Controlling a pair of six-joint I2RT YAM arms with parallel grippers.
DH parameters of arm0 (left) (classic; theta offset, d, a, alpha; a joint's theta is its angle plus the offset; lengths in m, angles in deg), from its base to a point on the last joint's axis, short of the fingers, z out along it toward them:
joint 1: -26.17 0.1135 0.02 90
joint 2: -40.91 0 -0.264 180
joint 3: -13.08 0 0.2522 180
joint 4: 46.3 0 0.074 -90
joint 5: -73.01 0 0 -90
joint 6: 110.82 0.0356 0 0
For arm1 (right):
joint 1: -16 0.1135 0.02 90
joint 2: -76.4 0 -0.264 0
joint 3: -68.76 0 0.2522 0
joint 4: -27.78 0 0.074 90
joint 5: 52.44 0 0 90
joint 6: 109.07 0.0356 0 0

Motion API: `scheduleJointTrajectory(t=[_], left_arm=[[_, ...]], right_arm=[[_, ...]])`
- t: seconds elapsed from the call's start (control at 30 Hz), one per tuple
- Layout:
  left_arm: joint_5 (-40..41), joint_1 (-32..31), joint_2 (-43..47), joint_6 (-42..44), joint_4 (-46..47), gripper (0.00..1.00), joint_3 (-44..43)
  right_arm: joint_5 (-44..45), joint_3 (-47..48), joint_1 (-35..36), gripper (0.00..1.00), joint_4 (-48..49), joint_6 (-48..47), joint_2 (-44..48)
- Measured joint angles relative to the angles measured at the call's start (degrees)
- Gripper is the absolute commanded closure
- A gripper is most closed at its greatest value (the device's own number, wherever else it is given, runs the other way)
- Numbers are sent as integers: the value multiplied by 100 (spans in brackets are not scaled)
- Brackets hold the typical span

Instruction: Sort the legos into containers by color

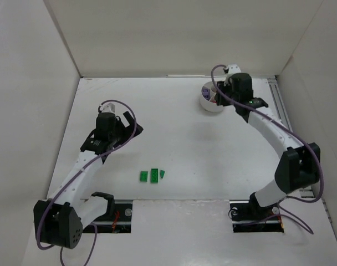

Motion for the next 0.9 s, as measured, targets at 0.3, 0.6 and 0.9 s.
scheduleJointTrajectory(t=[0.3, 0.6, 0.9], left_arm=[[-278, -66, -1043, 505, 590, 0, -977], [-446, -66, -1593, 710, 752, 0, -1401], [-632, -66, -1849, 763, 780, 0, -1480]], right_arm=[[-389, 1917, -1176, 75, -127, -234, -1703], [-623, 2863, -1327, 68, -468, -284, -2918], [-811, 2887, -1340, 43, -577, -240, -3005]])
